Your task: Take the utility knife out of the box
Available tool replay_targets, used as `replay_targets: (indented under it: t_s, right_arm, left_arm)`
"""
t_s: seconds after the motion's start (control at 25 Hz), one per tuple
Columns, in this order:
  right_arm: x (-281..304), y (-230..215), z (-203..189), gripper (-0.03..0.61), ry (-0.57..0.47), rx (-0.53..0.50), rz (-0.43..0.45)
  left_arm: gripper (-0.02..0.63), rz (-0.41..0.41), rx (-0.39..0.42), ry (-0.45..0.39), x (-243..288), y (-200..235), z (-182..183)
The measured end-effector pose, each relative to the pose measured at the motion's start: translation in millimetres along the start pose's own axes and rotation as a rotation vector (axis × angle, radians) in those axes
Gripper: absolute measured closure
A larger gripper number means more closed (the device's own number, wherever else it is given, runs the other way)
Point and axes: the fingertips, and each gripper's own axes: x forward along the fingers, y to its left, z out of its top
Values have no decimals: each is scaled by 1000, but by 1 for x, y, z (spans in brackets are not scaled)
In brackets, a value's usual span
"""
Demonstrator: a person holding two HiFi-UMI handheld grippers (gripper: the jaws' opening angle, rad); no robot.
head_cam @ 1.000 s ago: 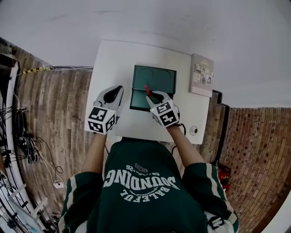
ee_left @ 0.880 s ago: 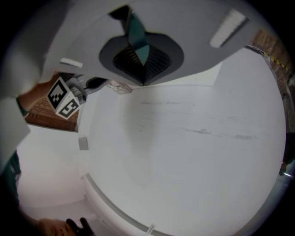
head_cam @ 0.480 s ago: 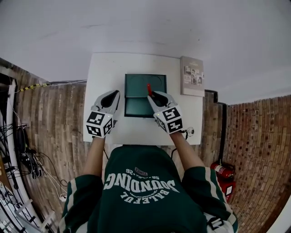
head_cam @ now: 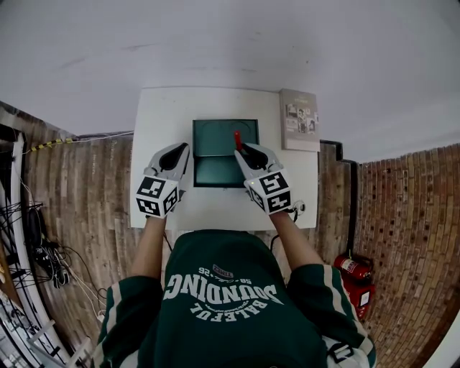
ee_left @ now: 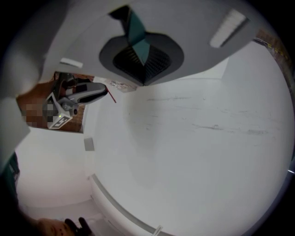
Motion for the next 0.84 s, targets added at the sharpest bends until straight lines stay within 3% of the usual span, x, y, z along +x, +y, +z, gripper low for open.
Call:
replay_targets:
  t_s: [0.84]
  right_arm:
    - [-3,2,-2,503,-13,16,1]
  left_arm:
    - [561,-8,-1,6,-1,-3,-4]
